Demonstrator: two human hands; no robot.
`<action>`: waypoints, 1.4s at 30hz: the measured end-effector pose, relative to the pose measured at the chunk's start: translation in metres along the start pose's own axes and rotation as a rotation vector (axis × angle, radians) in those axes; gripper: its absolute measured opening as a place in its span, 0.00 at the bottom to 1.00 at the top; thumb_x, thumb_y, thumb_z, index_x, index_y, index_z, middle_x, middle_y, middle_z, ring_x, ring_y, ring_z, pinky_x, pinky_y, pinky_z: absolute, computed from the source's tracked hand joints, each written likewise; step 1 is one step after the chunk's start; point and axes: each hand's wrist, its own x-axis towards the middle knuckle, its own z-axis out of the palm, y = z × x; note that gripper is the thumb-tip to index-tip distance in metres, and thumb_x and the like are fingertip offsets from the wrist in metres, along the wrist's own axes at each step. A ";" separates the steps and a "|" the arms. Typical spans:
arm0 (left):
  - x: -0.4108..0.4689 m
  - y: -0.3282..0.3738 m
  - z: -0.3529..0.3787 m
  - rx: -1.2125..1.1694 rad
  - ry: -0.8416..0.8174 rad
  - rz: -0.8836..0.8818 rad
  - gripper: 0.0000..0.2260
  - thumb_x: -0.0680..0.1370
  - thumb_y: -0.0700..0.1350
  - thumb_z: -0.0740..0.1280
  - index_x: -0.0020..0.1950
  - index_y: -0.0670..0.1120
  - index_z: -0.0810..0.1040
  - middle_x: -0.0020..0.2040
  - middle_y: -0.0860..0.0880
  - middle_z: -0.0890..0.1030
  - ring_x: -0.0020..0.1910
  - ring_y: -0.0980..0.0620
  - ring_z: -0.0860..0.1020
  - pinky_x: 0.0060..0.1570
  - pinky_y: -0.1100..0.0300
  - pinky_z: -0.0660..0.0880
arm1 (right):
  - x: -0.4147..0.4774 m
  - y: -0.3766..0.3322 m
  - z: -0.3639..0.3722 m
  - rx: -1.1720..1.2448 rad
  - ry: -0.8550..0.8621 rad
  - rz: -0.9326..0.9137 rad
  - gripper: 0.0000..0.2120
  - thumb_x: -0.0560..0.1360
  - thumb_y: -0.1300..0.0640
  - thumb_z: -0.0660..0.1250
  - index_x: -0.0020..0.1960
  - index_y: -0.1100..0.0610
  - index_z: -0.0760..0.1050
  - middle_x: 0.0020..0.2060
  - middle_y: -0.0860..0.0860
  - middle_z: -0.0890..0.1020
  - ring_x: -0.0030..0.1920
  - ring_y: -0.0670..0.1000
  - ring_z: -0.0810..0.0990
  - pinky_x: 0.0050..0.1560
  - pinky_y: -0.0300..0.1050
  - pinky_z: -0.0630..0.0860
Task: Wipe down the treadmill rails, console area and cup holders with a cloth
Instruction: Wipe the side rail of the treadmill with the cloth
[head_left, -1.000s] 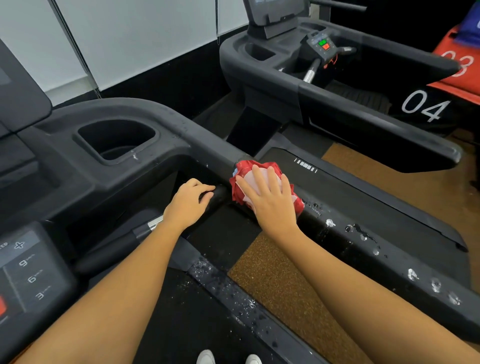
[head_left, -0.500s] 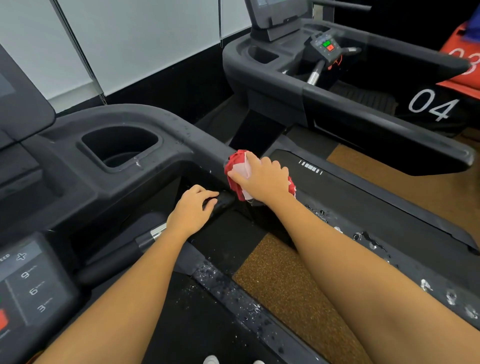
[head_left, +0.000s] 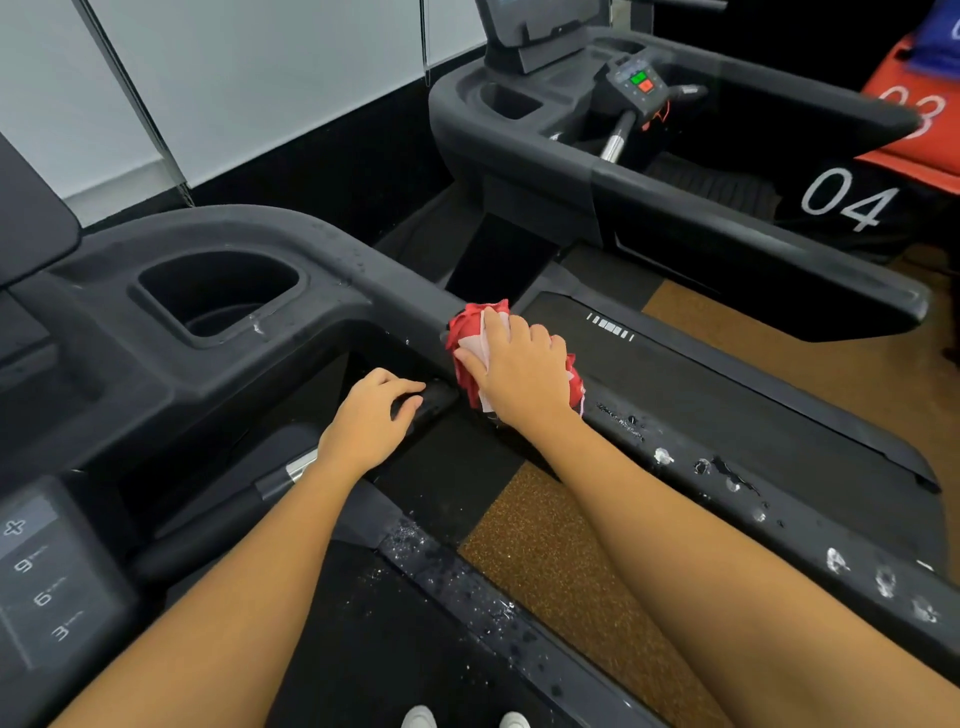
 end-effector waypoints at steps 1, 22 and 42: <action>-0.001 0.000 0.000 0.000 0.002 0.004 0.13 0.79 0.49 0.61 0.62 0.50 0.76 0.53 0.52 0.73 0.50 0.57 0.71 0.48 0.61 0.68 | 0.004 0.001 -0.004 0.075 -0.049 0.014 0.27 0.77 0.37 0.53 0.63 0.57 0.70 0.49 0.55 0.79 0.45 0.58 0.77 0.44 0.52 0.70; -0.003 0.004 -0.003 -0.008 -0.002 0.018 0.13 0.79 0.47 0.61 0.62 0.48 0.77 0.55 0.49 0.74 0.53 0.51 0.73 0.48 0.58 0.69 | -0.022 0.032 -0.020 0.139 -0.162 0.156 0.27 0.79 0.38 0.49 0.67 0.56 0.67 0.54 0.54 0.78 0.53 0.58 0.76 0.51 0.51 0.68; -0.014 0.067 0.004 0.043 0.160 0.368 0.18 0.74 0.42 0.68 0.64 0.43 0.73 0.61 0.43 0.73 0.60 0.45 0.71 0.60 0.49 0.67 | -0.073 0.044 -0.020 -0.011 -0.008 0.133 0.27 0.76 0.41 0.56 0.67 0.58 0.68 0.57 0.56 0.76 0.57 0.59 0.74 0.63 0.56 0.67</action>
